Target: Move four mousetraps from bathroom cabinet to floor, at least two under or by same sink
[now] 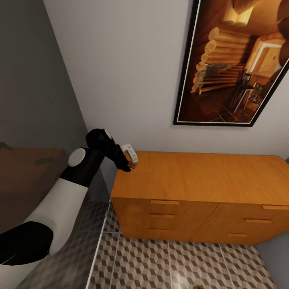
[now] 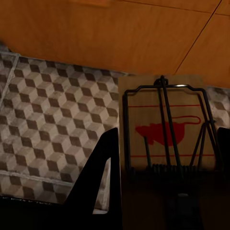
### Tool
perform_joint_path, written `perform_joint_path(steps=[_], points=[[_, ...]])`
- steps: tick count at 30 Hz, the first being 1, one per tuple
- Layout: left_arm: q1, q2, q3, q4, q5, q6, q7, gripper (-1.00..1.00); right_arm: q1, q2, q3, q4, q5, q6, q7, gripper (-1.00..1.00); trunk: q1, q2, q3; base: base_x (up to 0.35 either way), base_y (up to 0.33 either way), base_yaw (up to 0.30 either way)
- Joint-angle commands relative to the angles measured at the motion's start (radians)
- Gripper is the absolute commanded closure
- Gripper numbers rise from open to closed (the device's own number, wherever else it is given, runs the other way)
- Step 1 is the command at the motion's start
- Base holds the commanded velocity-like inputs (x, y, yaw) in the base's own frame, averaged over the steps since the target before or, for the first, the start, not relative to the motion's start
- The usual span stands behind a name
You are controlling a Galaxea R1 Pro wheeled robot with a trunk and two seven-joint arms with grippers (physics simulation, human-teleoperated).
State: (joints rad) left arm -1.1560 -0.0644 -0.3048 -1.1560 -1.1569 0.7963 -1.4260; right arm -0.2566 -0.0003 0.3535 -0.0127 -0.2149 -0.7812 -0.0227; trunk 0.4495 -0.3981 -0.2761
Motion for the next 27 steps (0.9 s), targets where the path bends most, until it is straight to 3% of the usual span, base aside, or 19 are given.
perform_joint_path(steps=[1,12,27], points=[[-0.001,0.0,0.0,-0.001,-0.009,0.01,-0.01,-1.0,0.0,-0.002,0.009,0.0,-0.008,-0.003,0.005,1.0,0.001,-0.002,-0.002,0.001,0.001,0.0],[-0.001,0.0,0.0,0.002,-0.009,0.008,-0.01,-1.0,0.003,-0.006,0.01,-0.001,-0.007,-0.003,0.019,1.0,0.001,-0.002,-0.002,0.026,0.0,0.0],[-0.001,-0.002,-0.002,0.005,-0.01,0.007,-0.01,-1.0,0.003,-0.006,0.01,-0.001,-0.007,-0.003,0.02,1.0,0.001,-0.002,-0.002,0.219,0.0,0.0]])
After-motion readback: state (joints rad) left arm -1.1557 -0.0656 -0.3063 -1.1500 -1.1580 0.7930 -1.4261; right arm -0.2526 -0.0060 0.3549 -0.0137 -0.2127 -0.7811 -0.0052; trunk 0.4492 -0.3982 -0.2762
